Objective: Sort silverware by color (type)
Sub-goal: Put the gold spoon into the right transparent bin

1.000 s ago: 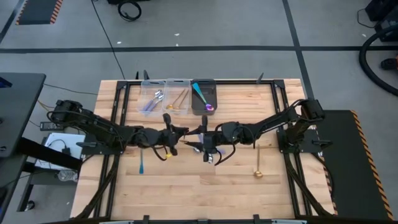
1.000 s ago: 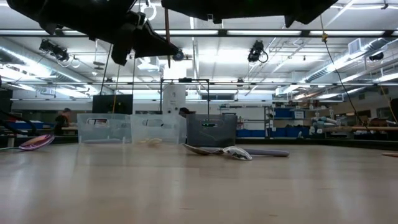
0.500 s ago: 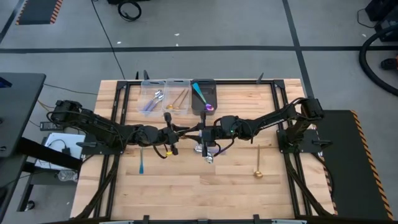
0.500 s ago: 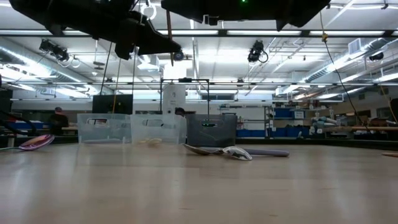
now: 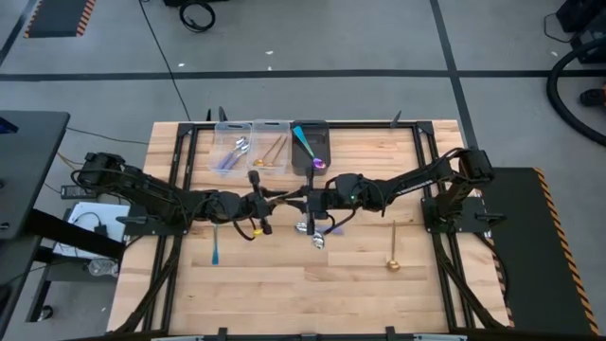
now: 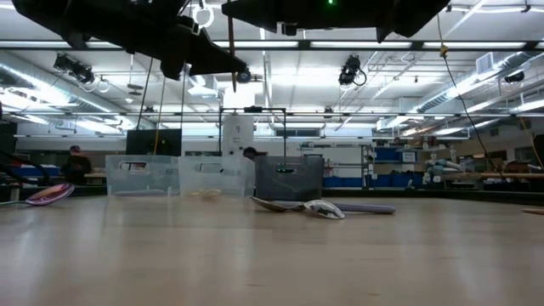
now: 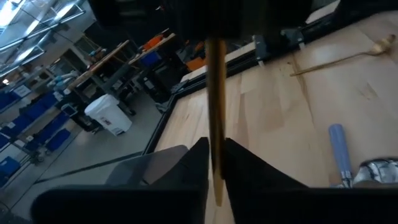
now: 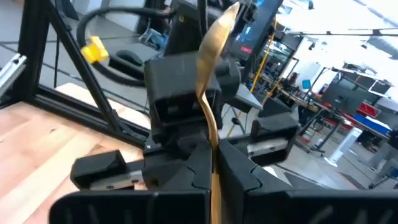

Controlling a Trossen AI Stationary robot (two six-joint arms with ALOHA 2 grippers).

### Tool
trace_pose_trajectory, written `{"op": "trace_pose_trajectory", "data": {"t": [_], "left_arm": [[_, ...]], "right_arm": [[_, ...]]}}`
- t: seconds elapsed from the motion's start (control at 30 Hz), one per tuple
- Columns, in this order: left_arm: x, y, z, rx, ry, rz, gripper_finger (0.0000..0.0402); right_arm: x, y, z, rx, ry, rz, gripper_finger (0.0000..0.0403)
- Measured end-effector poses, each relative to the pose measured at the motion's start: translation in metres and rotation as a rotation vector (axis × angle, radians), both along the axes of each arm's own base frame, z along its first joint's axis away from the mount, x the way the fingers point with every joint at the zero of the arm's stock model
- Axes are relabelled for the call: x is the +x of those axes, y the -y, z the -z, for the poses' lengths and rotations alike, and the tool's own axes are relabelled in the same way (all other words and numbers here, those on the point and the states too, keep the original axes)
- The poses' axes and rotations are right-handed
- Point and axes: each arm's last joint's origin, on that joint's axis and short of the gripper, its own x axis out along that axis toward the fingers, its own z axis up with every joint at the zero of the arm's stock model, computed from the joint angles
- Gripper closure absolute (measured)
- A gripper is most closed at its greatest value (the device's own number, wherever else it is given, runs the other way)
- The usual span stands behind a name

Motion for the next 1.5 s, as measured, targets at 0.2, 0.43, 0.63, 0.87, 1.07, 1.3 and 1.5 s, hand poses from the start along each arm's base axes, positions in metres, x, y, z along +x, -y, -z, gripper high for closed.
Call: {"op": "trace_pose_trajectory", "data": {"t": [0.2,0.43,0.63,0.87,1.07,1.3,1.5], "left_arm": [[-0.003,0.008,-0.002,-0.007,0.018,-0.045,0.028],[-0.021,0.019,-0.008,-0.058,-0.016,-0.083,0.0239],[-0.046,0.025,-0.012,-0.178,-0.081,-0.07,0.0249],[-0.075,0.036,-0.014,-0.344,-0.123,-0.039,0.0255],[-0.081,0.042,-0.013,-0.376,-0.136,-0.021,0.0256],[-0.081,0.041,-0.012,-0.373,-0.14,-0.029,0.0256],[-0.081,0.041,-0.012,-0.368,-0.142,-0.028,0.0256]], "right_arm": [[0.0,0.0,0.004,-0.026,-0.034,-0.002,0.0387],[0.0,0.002,0.007,-0.04,-0.056,-0.007,0.0387],[0.001,0.015,0.008,-0.034,-0.07,-0.031,0.0386],[0.002,0.036,0.01,-0.047,-0.119,0.009,0.0386],[0.01,0.053,-0.002,-0.126,-0.19,0.043,0.0385],[0.012,0.076,-0.014,-0.199,-0.204,0.072,0.0385],[0.014,0.094,-0.022,-0.195,-0.173,0.069,0.0385]]}}
